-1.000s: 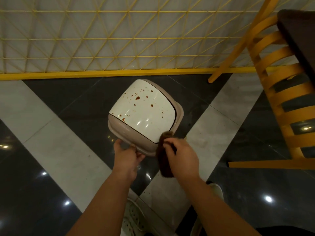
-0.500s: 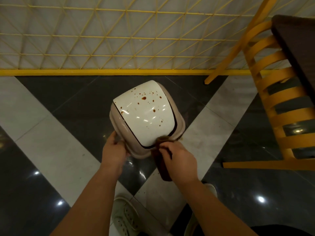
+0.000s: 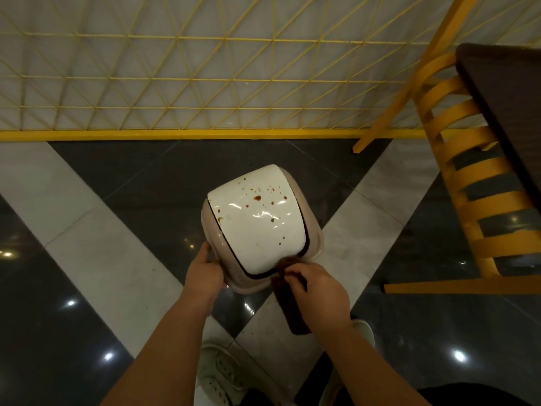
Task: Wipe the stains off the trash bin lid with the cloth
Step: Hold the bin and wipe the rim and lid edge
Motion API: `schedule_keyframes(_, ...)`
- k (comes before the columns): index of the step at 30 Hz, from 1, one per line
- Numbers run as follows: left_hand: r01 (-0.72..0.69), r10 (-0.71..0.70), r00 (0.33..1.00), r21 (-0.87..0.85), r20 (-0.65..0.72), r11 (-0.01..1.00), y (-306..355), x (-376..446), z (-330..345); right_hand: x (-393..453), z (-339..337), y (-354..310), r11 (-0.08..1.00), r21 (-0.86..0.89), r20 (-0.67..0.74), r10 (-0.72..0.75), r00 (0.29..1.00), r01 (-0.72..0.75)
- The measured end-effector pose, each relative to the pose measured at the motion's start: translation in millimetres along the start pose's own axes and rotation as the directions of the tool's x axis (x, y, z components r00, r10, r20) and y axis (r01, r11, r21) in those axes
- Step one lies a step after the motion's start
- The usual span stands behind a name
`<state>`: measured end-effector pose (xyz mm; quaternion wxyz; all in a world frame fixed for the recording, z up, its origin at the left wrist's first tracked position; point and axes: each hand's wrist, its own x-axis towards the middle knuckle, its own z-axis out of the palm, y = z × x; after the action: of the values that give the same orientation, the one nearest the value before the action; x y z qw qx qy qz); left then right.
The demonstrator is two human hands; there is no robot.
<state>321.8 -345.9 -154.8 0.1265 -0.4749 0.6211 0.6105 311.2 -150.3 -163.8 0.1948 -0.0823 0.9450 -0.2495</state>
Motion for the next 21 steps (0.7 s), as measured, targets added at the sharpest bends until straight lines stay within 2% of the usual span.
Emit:
schedule_keyframes(3, 0.022, -0.025, 0.999, 0.063, 0.043, 0.998, 1, -9, 0, -6, -13, 4, 1.000, -0.022, 0.058, 0.012, 0.998, -0.011)
schedule_keyframes(8, 0.002, -0.008, 0.999, 0.126, 0.048, 0.992, 3, -15, 9, -6, -40, 14, 0.998, 0.010, -0.036, 0.064, 0.997, -0.064)
schedule_keyframes(12, -0.022, 0.022, 1.000, 0.128, -0.002, 0.992, 0, -22, 13, -8, -47, 18, 0.967, 0.216, -0.207, 0.180, 0.962, -0.135)
schedule_keyframes(14, -0.032, 0.039, 0.998, 0.118, -0.057, 0.993, 4, -25, 11, -10, -49, 15, 0.926, 0.340, -0.249, 0.255, 0.934, -0.163)
schedule_keyframes(18, -0.173, 0.193, 0.959, 0.112, -0.209, 0.979, 22, -34, 2, -13, -59, 13, 0.854, 0.496, -0.296, 0.335, 0.894, -0.156)
schedule_keyframes(21, -0.300, 0.335, 0.914, 0.175, -0.229, 0.938, 26, -44, -7, -12, -68, 12, 0.805, 0.566, -0.271, 0.383, 0.883, -0.175)
